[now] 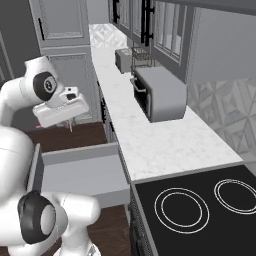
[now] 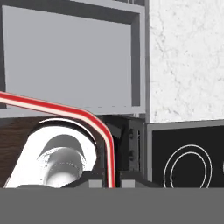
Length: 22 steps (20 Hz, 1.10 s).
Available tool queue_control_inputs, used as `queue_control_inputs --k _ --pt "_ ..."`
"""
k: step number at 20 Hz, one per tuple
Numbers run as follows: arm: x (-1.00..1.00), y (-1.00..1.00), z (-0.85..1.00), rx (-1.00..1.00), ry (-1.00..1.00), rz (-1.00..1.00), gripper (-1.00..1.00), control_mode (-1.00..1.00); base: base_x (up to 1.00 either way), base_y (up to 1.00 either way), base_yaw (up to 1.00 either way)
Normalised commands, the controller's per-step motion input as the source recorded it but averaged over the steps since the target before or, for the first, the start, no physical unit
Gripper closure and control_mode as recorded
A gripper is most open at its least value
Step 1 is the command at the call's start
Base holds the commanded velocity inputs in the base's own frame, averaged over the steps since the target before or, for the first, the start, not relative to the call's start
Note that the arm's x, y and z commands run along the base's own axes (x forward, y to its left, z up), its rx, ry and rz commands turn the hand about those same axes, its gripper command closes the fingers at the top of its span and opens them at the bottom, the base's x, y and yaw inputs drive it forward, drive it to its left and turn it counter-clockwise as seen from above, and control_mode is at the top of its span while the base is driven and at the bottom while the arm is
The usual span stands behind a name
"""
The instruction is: Take a straw from the drawer in front and place it inside the glass cup on the dining counter.
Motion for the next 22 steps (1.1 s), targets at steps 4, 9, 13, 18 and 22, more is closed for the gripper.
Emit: queue_control_inputs --k 4,9,13,18,22 --pt "-0.14 -0.02 0.0 -0.03 0.01 0.0 1.0 1.0 -0.62 -0.08 -0.01" --pt "0.0 0.0 0.0 0.0 0.0 0.0 1.0 1.0 -1.0 0.0 -0.06" --pt "0.0 0.0 0.0 0.0 0.0 0.0 1.0 1.0 -1.0 0.34 0.12" --pt "0.0 0.0 0.0 0.0 0.0 0.0 1.0 1.0 -0.7 0.76 0.65" --pt "0.0 0.0 0.0 0.0 0.0 0.0 1.0 1.0 -0.38 0.88 0.81"
